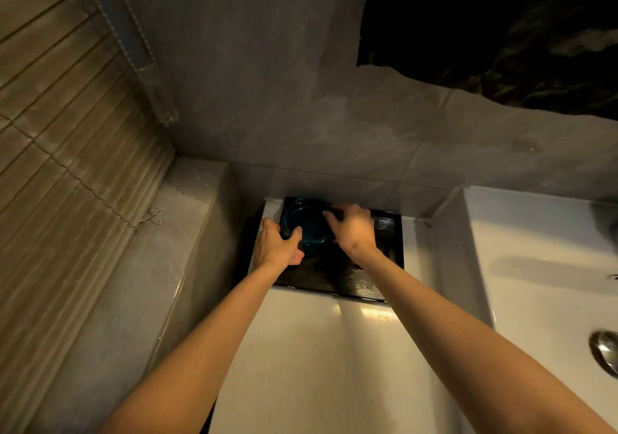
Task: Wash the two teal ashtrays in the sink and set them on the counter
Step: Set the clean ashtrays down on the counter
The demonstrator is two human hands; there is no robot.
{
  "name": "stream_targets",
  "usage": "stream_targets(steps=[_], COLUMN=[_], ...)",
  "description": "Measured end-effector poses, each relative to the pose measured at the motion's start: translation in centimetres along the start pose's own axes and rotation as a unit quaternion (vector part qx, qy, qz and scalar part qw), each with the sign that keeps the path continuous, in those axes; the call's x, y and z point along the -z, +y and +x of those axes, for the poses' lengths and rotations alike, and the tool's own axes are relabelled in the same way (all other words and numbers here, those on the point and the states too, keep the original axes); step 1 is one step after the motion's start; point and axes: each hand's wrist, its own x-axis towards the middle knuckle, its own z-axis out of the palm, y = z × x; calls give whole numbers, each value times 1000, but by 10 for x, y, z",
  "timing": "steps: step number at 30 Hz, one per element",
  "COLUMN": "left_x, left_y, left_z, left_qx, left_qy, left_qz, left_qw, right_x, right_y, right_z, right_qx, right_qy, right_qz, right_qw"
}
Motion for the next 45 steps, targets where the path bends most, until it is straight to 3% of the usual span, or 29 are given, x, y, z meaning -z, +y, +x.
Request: stream_targets(steps=[9, 17, 27, 35, 40, 45], left_x=[26, 50, 14, -27, -37, -42], left_y=[-7, -36, -114, -141, -144, -146], left_z=[-34, -140, -261, -318, -324, -327], left_qx=[-19, -79, -76, -20, -62, -99], left_qy=[-36, -107, -239, -334, -322, -298], left_qz=[91, 66, 133, 200, 235, 279], left_qw=[995, 989, 959, 921, 915, 908], right_x=[45, 87, 98, 85, 73, 69], right_y=[-5, 5, 66, 127, 139, 137], right_z=[-57, -188, -349, -423, -438, -433], right_qx=[16, 31, -50, -164, -220, -219], right_qy=[-62, -67, -28, 7, -64, -55], right_qz=[69, 77, 44, -30, -54, -73], right_qw=[996, 994, 997, 986, 972, 972])
